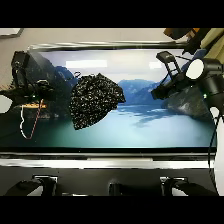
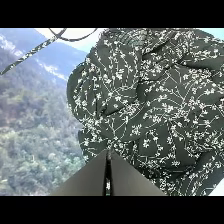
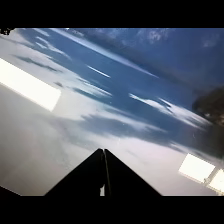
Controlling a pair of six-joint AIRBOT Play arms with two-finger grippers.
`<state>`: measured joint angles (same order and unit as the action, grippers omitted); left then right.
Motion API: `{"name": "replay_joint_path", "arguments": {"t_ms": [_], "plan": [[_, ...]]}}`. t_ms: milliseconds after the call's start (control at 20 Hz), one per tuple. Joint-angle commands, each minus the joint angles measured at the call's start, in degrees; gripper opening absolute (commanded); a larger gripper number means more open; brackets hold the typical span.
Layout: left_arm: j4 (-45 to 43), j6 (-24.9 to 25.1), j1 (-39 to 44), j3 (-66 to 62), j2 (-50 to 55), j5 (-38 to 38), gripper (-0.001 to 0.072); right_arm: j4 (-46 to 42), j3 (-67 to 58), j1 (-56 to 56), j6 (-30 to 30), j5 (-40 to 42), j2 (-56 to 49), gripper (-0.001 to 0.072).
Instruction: Fold the clothes and pants, and hang the long-sleeved shirts on hangers.
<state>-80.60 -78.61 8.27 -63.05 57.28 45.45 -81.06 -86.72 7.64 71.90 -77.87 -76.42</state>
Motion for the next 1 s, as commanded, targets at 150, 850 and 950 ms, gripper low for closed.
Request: {"name": "replay_joint_path", "arguments": {"t_ms": [150, 850, 950], "plan": [[0.0, 0.0, 0.0, 0.0, 0.0, 0.0, 0.0023, 0.0, 0.0, 0.1, 0.1, 0.0, 0.0, 0.0038], [2.5, -18.2, -4.1, 0.0, 8.6, 3.2, 0.0720, 0.0, 0.0, 0.0, 0.1, 0.0, 0.0, 0.0038], [9.5, -18.3, -6.7, 0.0, 14.9, 7.1, 0.0720, 0.0, 0.0, 0.1, 0.1, 0.0, 0.0, 0.0038]]}}
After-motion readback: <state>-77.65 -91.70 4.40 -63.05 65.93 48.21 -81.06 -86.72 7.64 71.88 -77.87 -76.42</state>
